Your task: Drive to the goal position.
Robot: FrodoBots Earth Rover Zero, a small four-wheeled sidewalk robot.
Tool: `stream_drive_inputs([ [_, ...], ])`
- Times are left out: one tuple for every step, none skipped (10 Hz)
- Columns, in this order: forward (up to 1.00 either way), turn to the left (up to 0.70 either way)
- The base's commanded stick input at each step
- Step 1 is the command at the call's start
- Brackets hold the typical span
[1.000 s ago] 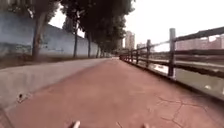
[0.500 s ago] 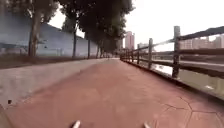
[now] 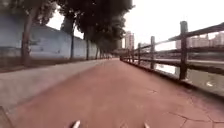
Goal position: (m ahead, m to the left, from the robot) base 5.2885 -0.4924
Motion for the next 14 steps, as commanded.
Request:
stream_drive_inputs([
  [0.7, 0.0],
  [0.7, -0.01],
  [0.7, -0.02],
  [0.7, -0.02],
  [0.7, -0.01],
  [0.7, -0.01],
  [0.7, 0.0],
  [0.7, 0.0],
  [0.7, 0.0],
  [0.7, 0.0],
  [0.7, 0.0],
  [0.7, 0.0],
  [0.7, 0.0],
  [0.7, 0.0],
])
